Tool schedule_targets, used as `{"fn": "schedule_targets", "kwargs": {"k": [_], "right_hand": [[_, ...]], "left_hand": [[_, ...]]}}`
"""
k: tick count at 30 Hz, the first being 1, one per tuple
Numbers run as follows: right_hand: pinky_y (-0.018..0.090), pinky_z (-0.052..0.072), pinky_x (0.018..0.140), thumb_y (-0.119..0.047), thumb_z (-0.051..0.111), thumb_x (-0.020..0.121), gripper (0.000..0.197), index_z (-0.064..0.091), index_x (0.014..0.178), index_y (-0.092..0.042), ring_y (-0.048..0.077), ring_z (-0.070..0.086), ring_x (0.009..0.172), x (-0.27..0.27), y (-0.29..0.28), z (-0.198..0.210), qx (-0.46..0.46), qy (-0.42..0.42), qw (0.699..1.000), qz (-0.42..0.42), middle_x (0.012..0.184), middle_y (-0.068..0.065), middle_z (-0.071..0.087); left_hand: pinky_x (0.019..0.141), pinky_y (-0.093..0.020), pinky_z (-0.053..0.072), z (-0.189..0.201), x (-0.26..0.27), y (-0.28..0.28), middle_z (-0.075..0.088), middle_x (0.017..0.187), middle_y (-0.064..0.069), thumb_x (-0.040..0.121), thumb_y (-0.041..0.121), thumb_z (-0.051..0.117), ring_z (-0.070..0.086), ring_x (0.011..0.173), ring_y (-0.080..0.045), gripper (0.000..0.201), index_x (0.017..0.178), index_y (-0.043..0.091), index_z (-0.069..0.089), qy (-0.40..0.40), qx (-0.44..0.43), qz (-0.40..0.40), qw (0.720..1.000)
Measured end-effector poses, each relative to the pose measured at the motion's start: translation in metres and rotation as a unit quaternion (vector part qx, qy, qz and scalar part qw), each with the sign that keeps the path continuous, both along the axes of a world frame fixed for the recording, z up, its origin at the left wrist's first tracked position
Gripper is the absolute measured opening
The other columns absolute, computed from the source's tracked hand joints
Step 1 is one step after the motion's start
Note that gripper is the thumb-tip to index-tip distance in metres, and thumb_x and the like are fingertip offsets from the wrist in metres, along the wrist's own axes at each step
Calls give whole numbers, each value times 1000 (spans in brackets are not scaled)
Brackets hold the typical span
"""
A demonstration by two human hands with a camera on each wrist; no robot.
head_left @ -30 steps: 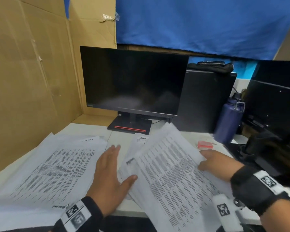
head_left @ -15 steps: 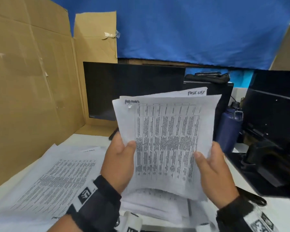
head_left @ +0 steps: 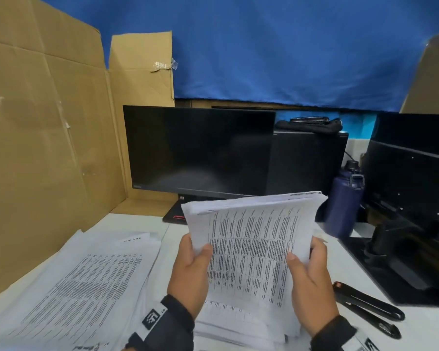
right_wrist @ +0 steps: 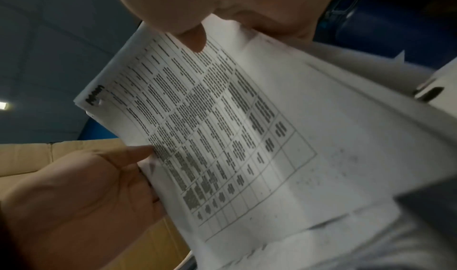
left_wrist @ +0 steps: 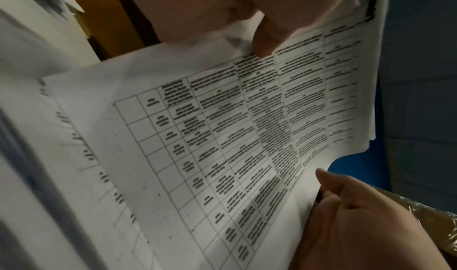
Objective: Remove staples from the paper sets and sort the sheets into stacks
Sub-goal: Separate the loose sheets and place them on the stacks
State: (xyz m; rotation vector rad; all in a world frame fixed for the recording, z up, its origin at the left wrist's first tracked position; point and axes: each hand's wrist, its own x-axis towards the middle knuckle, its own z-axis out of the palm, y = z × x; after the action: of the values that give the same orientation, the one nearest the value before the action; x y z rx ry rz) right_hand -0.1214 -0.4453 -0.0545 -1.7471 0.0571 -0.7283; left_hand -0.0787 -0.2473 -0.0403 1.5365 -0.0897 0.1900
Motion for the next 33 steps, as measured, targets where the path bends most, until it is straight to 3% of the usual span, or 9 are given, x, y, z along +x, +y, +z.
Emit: {"fn": "schedule_targets", "kwargs": {"k": [4, 9, 14, 16, 19, 23, 26, 30, 33], "right_hand": [[36, 48, 96, -7, 51, 99, 31, 47, 114, -34, 2, 62, 107, -2, 5, 1, 4, -2, 1000, -2, 109, -22, 66], [24, 48, 85, -6, 56, 96, 42, 41, 122, -36, -2, 63, 104, -7, 14, 5, -31, -27, 999, 7, 111, -30, 63], [28, 48, 90, -18, 52, 101, 25, 58, 108, -41, -3, 62, 107, -2, 16, -8, -11, 36, 999, 20, 111, -18, 68], [32, 48, 94, -24, 50, 102, 18, 60, 106, -38, -2, 60, 107, -1, 14, -12, -16, 64, 998, 19, 113, -14, 67], [28, 46, 93, -28, 47, 104, 17, 59, 105, -39, -10, 57, 104, -3, 13, -10, -21, 87, 996, 21, 113, -20, 65], [24, 45, 91, -23, 50, 103, 20, 53, 115, -39, -17, 57, 102, -5, 14, -6, -17, 76, 997, 2, 112, -31, 63], [22, 45, 85, -15, 50, 102, 19, 53, 113, -31, -15, 60, 97, -4, 15, -7, 18, 62, 998, -2, 102, -28, 69], [18, 43, 85, -7, 49, 102, 19, 52, 111, -23, -14, 59, 96, -2, 17, -10, 56, 71, 996, 14, 110, -16, 68], [15, 42, 82, -9, 50, 102, 18, 48, 108, -26, -9, 58, 102, 1, 11, -7, 16, 113, 993, 16, 112, -16, 63]], "left_hand": [[80, -28, 51, 2, 0, 0, 77, 101, 18, 106, 17, 48, 71, 95, -3, 26, 110, 36, 65, -12, 1, 14, 1000], [65, -14, 54, 8, -4, -3, 77, 95, 14, 107, 17, 46, 71, 83, 4, 24, 111, 33, 63, -48, -3, 15, 999], [97, -44, 55, -10, 0, 1, 75, 109, 12, 101, 35, 55, 69, 108, -15, 17, 115, 42, 61, 15, -24, 9, 1000], [98, -40, 52, -16, 0, 3, 75, 109, 16, 104, 33, 51, 69, 108, -11, 17, 116, 41, 61, 27, -17, -1, 999], [90, -32, 50, -19, -2, 4, 75, 104, 22, 108, 28, 44, 68, 104, -4, 22, 114, 38, 62, 24, 28, -5, 999], [96, -39, 52, -24, 1, 9, 76, 103, 18, 107, 28, 47, 69, 106, -10, 24, 105, 44, 65, 50, 12, 13, 999], [101, -44, 52, -29, 1, 11, 78, 107, 13, 105, 22, 53, 71, 108, -13, 21, 114, 37, 65, 72, -17, -4, 997], [106, -45, 51, -36, 0, 12, 78, 114, 10, 107, 19, 49, 71, 111, -13, 27, 121, 31, 69, 77, 19, -58, 995], [94, -35, 56, -34, -1, 13, 79, 106, 14, 108, 21, 47, 73, 105, -10, 26, 116, 31, 70, 51, 56, -28, 997]]}}
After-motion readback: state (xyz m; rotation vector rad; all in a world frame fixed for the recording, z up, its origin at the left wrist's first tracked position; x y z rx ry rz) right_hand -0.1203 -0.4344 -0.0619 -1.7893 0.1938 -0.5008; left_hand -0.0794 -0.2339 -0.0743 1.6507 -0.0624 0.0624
